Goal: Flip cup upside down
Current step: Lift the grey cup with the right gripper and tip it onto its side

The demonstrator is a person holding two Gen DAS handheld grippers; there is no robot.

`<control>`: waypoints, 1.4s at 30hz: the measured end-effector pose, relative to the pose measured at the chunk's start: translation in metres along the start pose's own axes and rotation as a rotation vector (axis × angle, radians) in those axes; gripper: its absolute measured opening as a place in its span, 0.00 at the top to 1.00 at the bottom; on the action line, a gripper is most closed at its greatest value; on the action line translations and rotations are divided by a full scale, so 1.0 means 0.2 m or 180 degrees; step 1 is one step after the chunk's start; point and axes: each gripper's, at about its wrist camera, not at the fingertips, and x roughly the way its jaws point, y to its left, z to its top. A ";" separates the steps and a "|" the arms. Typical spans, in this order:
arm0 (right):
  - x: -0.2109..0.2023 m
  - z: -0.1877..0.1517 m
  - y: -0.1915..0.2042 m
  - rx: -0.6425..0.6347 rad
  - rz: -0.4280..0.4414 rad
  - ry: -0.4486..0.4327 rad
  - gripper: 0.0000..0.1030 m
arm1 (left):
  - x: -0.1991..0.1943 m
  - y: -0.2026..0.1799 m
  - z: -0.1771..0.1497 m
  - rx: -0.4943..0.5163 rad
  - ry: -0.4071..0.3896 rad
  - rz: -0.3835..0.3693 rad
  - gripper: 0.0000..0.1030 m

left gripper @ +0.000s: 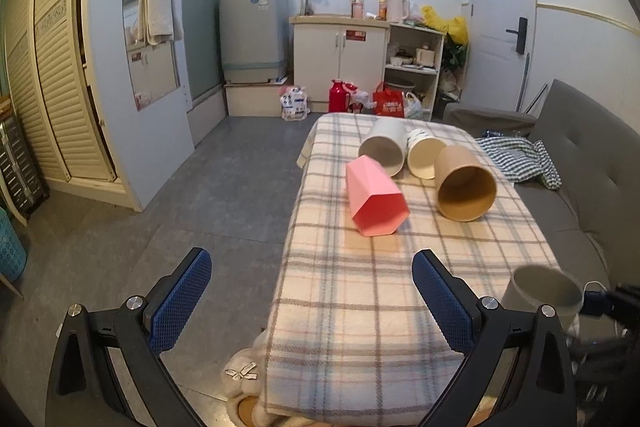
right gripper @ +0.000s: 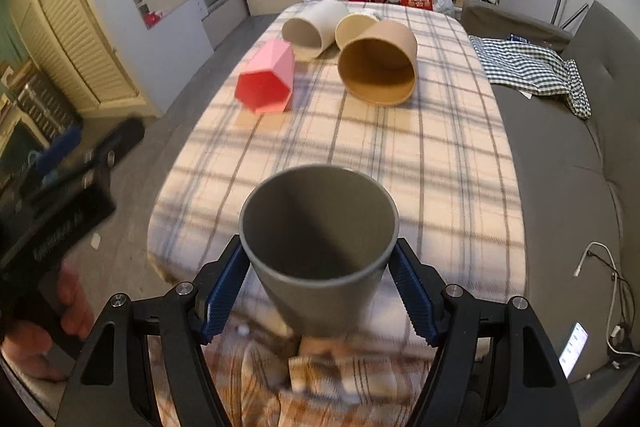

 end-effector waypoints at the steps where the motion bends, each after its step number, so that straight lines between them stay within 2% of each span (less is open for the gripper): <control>1: 0.02 0.03 0.00 0.0020 -0.0021 -0.0010 0.31 | 0.02 0.00 0.00 0.0000 0.0028 0.0010 0.00; 13: 0.25 0.23 -0.11 0.0223 0.0015 -0.0055 0.31 | 0.17 -0.04 -0.04 0.0068 0.0359 0.0063 0.00; 19: 0.27 0.28 -0.14 0.0259 0.0048 -0.0177 0.31 | 0.20 -0.06 -0.03 0.0072 0.0431 0.0080 0.00; 21: 0.25 0.29 -0.15 0.0254 0.0070 -0.0237 0.29 | 0.19 -0.07 -0.02 0.0049 0.0444 0.0078 0.00; 23: 0.20 0.29 -0.15 0.0213 0.0052 -0.0349 0.23 | 0.17 -0.08 -0.01 0.0056 0.0430 0.0089 0.00; 28: 0.05 0.27 -0.19 0.0131 -0.0079 -0.0594 0.21 | 0.08 -0.14 0.02 0.0095 0.0316 0.0059 0.00; 33: -0.11 0.15 -0.28 0.0140 -0.0276 -0.0808 0.15 | -0.01 -0.23 0.03 0.0115 0.0224 -0.0014 0.00; 42: -0.26 -0.05 -0.53 0.0513 -0.0419 -0.0884 0.10 | -0.11 -0.42 -0.01 0.0157 0.0274 -0.0250 0.00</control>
